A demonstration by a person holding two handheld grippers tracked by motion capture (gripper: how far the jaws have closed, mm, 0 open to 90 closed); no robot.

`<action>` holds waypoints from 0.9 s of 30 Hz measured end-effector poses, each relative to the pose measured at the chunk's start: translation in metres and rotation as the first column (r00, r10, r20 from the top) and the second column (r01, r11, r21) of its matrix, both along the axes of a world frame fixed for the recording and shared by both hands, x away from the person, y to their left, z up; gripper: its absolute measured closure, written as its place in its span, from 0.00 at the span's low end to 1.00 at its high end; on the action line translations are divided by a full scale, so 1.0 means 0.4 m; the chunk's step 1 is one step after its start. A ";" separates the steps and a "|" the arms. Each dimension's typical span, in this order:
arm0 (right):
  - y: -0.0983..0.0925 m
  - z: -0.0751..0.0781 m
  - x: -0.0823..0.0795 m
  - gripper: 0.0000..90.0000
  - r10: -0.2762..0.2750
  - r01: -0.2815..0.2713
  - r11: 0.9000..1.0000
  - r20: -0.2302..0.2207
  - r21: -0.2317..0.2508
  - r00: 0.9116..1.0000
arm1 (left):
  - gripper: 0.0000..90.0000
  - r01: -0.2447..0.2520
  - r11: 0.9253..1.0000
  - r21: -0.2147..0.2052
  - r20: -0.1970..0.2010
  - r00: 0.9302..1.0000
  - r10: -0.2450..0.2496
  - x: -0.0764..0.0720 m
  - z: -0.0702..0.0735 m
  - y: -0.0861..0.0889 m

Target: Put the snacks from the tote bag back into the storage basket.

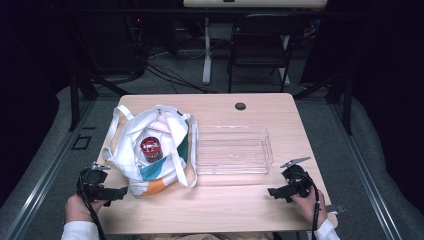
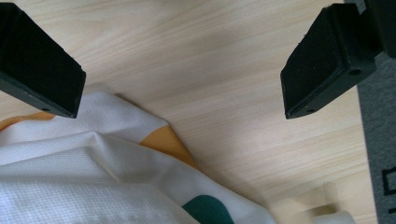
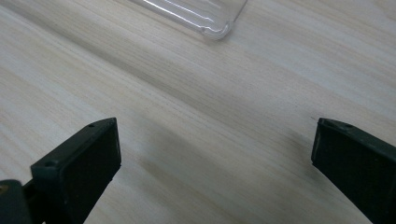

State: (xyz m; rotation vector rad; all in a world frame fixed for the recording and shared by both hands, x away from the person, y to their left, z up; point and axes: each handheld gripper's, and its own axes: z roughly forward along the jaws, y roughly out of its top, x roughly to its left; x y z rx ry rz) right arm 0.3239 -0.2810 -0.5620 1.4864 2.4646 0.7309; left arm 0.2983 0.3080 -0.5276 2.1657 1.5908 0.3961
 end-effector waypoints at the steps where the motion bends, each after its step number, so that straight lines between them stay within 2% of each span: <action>1: 0.000 0.002 0.000 0.01 -0.005 0.005 1.000 0.001 -0.012 1.000 | 0.00 -0.004 1.000 -0.001 0.004 1.000 0.004 -0.001 0.001 0.001; 12: 0.004 0.003 0.005 0.01 0.002 -0.002 1.000 -0.007 -0.014 1.000 | 0.00 -0.029 1.000 0.007 0.006 1.000 0.029 -0.013 0.018 0.003; 17: 0.009 0.002 0.011 0.01 0.008 -0.008 1.000 -0.002 -0.015 1.000 | 0.00 -0.024 1.000 0.001 0.018 1.000 0.024 -0.020 0.031 0.004; 19: 0.010 -0.001 0.013 0.01 0.007 -0.007 1.000 -0.003 0.000 1.000 | 0.00 -0.026 1.000 -0.002 0.021 0.999 0.026 -0.020 0.035 0.003; 20: 0.010 -0.001 0.013 0.01 0.012 -0.012 1.000 -0.009 -0.015 1.000 | 0.00 -0.023 1.000 -0.002 0.021 1.000 0.023 -0.019 0.038 0.002; 22: 0.009 -0.003 0.013 0.01 0.011 -0.011 1.000 -0.001 -0.006 1.000 | 0.00 -0.023 1.000 -0.002 0.027 0.999 0.023 -0.018 0.042 0.000; 23: 0.007 0.000 0.012 0.01 0.021 -0.021 1.000 -0.006 -0.022 1.000 | 0.00 -0.023 1.000 -0.006 0.028 0.999 0.023 -0.018 0.044 -0.001; 24: 0.010 0.001 0.010 0.01 0.009 -0.009 1.000 -0.003 -0.008 1.000 | 0.00 -0.021 1.000 -0.006 0.032 0.999 0.022 -0.017 0.046 -0.002; 27: 0.008 0.002 0.008 0.01 0.016 -0.016 1.000 -0.004 -0.013 1.000 | 0.00 -0.021 1.000 -0.007 0.036 0.999 0.021 -0.015 0.053 -0.002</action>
